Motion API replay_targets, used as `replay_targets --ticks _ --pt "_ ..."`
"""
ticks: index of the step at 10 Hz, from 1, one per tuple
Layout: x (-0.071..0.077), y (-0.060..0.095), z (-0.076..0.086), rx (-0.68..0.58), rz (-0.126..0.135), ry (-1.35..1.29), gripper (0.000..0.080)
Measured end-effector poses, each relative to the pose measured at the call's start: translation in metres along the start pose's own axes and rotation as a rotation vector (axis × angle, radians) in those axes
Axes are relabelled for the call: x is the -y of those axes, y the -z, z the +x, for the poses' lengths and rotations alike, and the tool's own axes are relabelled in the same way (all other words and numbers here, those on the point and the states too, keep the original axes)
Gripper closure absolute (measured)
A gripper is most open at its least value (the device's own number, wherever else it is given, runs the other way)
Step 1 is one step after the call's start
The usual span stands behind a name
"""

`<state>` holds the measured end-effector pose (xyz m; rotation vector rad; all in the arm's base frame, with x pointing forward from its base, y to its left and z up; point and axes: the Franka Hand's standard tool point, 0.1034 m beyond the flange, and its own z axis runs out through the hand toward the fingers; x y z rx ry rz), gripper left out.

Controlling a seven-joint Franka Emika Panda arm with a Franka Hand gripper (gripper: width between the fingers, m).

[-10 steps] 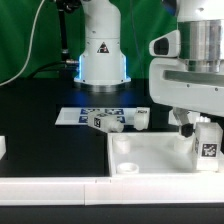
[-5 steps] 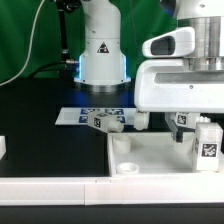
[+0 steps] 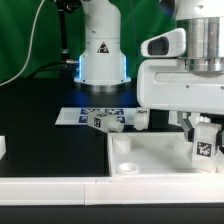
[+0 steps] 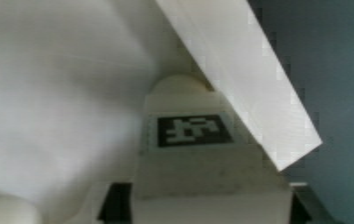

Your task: Assemble one leg

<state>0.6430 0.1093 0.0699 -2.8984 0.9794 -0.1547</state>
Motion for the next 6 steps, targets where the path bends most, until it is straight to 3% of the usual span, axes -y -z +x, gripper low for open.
replay_targets --ticks 3,4,6 --pt "-0.0029 0.001 -0.0033 0.004 -0.042 -0.483 0.0514" --pt "-0.0025 0.0011 -0.0042 0.014 -0.038 -0.704 0.0514" --pt "-0.0039 0.0002 -0.0008 0.054 0.002 -1.008 0.0512"
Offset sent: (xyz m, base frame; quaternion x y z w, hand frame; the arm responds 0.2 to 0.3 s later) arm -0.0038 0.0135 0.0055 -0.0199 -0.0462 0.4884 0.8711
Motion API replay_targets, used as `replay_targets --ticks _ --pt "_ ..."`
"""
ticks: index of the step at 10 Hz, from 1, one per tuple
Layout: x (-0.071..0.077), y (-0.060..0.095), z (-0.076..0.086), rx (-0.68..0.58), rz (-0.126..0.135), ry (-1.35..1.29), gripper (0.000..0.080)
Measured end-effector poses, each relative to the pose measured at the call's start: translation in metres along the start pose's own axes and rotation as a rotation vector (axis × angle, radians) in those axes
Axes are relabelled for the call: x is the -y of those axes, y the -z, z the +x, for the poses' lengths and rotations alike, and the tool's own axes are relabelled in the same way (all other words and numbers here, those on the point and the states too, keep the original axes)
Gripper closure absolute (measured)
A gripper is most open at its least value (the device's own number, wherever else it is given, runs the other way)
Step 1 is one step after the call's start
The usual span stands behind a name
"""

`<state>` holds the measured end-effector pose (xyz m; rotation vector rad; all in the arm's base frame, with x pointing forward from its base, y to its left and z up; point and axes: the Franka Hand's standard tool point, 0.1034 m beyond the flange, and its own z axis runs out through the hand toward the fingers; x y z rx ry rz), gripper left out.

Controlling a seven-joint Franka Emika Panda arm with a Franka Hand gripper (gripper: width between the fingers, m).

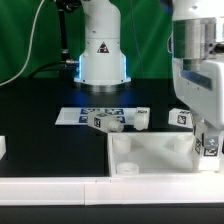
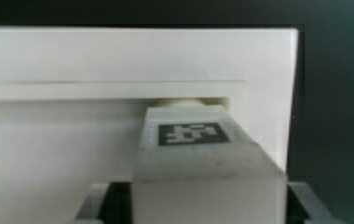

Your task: Assemble one leg

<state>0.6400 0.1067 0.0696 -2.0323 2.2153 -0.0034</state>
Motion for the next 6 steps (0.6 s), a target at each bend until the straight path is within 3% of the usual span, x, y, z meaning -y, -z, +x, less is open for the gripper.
replay_targets --ticks 1,2,3,4,5,6 --pt "-0.0005 -0.0005 -0.0011 0.003 0.003 -0.089 0.0512" --pt "-0.0008 -0.0009 -0.0015 0.003 0.002 -0.115 0.0434" --pt "-0.0009 -0.0009 -0.0014 0.002 0.002 -0.121 0.0434" --pt "-0.0012 -0.0008 -0.0006 -0.004 -0.004 0.005 0.0284" --pt "-0.0017 -0.0002 -0.0002 -0.01 -0.017 0.174 0.0191" --pt "-0.0016 -0.0005 0.0 -0.01 -0.018 0.319 0.0163"
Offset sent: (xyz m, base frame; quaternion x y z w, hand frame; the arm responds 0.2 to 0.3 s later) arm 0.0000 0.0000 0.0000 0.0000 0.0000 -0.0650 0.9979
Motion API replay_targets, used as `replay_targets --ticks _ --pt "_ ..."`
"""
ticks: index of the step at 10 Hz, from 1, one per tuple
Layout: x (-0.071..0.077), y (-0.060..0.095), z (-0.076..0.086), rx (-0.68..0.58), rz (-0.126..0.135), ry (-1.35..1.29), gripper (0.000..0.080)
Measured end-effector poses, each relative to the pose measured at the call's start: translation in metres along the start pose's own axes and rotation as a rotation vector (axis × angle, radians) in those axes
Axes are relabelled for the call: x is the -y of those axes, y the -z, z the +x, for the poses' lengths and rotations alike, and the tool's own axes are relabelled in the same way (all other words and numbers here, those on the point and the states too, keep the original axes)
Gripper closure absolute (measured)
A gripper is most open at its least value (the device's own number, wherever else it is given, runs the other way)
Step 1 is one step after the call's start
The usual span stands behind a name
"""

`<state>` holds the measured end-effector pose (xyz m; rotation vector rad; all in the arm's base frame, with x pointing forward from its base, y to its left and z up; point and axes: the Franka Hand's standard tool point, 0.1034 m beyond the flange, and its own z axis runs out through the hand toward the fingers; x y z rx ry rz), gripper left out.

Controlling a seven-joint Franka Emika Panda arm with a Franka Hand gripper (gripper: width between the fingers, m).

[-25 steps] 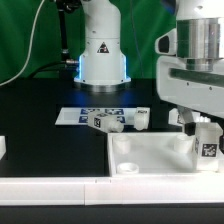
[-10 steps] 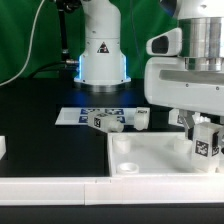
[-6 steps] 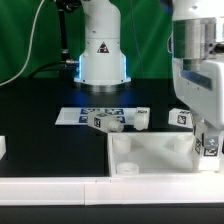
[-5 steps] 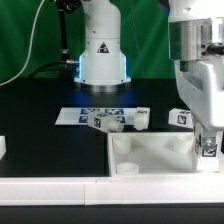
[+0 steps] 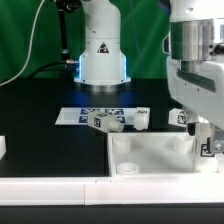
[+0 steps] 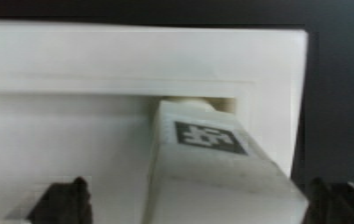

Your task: Assemble one leg

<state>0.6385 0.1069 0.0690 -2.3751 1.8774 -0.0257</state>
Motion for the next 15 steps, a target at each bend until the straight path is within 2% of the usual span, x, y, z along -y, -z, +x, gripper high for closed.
replay_targets --ticks 1,5,6,7,10,12,15 --pt "-0.0012 -0.0014 -0.0005 0.004 0.0 0.138 0.0163" --pt "-0.0028 -0.0024 -0.0002 0.001 -0.005 0.377 0.0151" --pt "-0.0005 0.0003 0.0005 -0.021 -0.02 0.616 0.0151" --pt "0.0023 0.0021 0.0014 -0.033 -0.023 0.811 0.0151" --pt "0.0017 0.0014 0.0022 -0.036 -0.026 0.795 0.0178" --pt "0.0016 0.0011 0.0018 -0.036 -0.023 0.646 0.0518" --pt "0.0013 0.0007 0.0017 -0.038 -0.019 0.438 0.0515"
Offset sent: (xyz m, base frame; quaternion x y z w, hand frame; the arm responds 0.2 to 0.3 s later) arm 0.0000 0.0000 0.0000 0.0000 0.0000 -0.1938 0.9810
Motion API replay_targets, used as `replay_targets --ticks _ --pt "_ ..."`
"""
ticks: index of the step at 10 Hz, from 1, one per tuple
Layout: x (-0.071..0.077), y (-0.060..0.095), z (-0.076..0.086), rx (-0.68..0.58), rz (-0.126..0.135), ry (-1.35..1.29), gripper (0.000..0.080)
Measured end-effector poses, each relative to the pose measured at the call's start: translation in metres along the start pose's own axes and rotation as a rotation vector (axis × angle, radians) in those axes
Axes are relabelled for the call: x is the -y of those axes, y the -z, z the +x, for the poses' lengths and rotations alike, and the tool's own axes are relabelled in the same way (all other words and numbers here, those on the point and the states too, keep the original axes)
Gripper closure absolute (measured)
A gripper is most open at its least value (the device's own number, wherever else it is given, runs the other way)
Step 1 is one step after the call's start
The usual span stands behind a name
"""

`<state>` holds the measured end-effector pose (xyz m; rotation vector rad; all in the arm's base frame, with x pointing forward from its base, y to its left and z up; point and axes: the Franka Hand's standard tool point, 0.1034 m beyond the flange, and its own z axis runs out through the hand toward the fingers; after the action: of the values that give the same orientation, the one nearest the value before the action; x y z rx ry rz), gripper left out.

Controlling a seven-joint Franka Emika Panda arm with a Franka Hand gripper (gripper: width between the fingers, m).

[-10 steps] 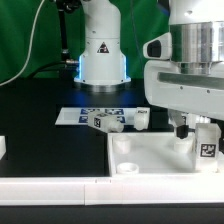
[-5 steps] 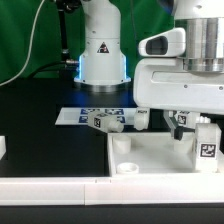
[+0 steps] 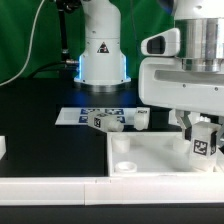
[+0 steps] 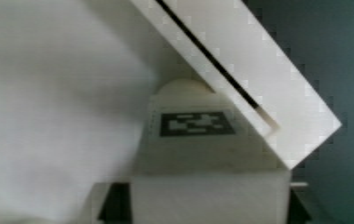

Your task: Assemble one leg

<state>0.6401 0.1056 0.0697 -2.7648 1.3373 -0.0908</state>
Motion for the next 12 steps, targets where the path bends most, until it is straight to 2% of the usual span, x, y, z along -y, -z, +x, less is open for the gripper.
replay_targets --ticks 2,4,6,9,12 --pt "-0.0015 -0.0003 -0.0015 0.001 -0.013 -0.258 0.0515" --pt "-0.0035 -0.0002 0.0013 0.024 -0.047 -0.457 0.0515" --pt "-0.003 -0.0012 0.0044 0.046 -0.005 -0.773 0.0514" --pt "-0.0025 -0.0008 0.0023 0.051 -0.001 -1.047 0.0514" --pt "-0.003 -0.0002 0.003 0.046 -0.002 -1.079 0.0514"
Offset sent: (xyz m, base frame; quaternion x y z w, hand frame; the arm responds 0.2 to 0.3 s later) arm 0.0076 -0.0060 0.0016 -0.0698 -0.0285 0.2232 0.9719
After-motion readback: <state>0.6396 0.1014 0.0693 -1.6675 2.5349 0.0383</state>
